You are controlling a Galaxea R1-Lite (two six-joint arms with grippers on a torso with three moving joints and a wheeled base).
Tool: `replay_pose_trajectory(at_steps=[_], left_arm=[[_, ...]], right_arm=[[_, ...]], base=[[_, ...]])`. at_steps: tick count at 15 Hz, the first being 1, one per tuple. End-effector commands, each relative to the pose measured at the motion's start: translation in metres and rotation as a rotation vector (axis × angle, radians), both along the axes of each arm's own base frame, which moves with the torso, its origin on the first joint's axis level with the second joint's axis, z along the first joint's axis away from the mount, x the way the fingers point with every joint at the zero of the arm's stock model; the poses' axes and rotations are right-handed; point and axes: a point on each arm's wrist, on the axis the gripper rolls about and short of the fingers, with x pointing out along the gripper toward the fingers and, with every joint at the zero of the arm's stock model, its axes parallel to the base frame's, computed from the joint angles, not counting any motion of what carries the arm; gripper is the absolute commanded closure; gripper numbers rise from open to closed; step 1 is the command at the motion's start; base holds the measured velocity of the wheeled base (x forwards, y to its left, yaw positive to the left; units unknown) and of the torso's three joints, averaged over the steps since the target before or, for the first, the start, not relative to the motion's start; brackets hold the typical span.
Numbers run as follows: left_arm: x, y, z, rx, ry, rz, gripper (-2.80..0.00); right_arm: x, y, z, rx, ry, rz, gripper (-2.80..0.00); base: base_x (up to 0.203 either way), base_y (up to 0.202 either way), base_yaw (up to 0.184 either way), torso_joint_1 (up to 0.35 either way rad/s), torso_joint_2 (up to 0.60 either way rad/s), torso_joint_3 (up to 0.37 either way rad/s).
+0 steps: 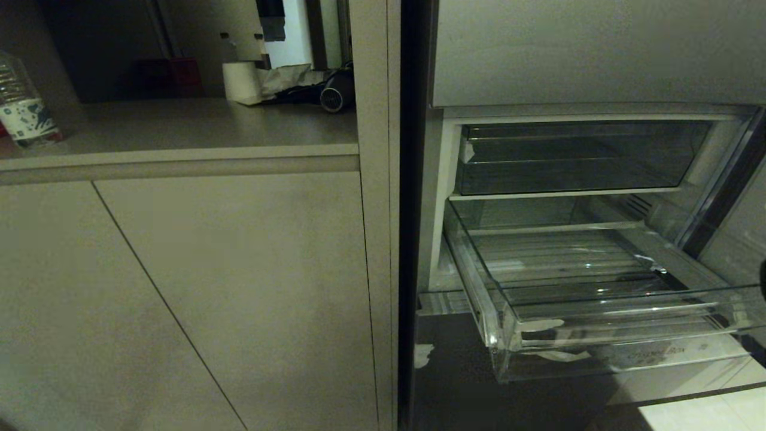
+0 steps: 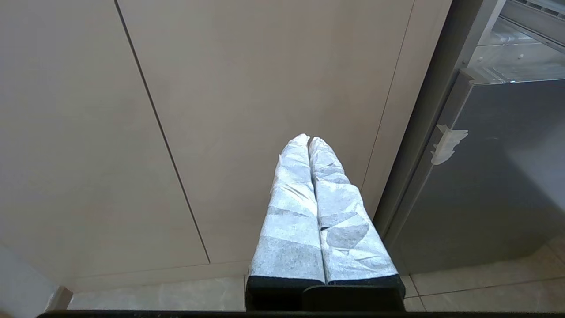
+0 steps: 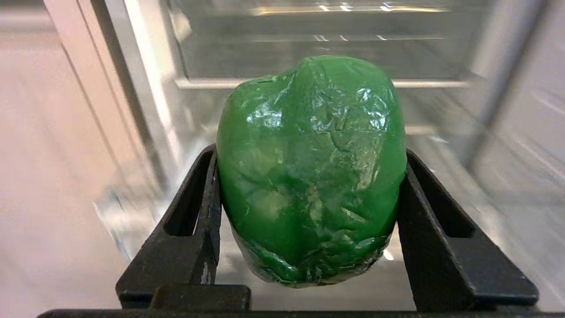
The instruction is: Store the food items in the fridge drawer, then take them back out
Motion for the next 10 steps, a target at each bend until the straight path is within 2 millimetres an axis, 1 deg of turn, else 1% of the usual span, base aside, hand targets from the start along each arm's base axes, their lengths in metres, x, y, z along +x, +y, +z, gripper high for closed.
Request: replay_pose_trajectory(at_steps=[1,5,7,9,10], left_arm=[[0.0,0.0,0.0,0.0,-0.001,0.001,0.0],[0.0,0.0,0.0,0.0,-0.001,0.001,0.0],[0.0,0.0,0.0,0.0,-0.001,0.001,0.0],[0.0,0.0,0.0,0.0,-0.001,0.001,0.0],[0.0,0.0,0.0,0.0,-0.001,0.001,0.0]], right_arm=[[0.059,0.001,0.009,0.027,0.159,0.022,0.0],[0.13,0.0,0.002,0.077,0.313,0.025,0.0],[0.164,-0.002,-0.008,0.108,0.356,0.013,0.0],[0.193,-0.005,-0.023,0.125,0.381,-0.001,0.0],[0.203,-0.006,-0.029,0.132,0.388,-0.007,0.0]], base=[[0.0,0.0,0.0,0.0,0.0,0.0],[0.0,0.0,0.0,0.0,0.0,0.0],[0.0,0.0,0.0,0.0,0.0,0.0],[0.0,0.0,0.0,0.0,0.0,0.0],[0.0,0.0,0.0,0.0,0.0,0.0]])
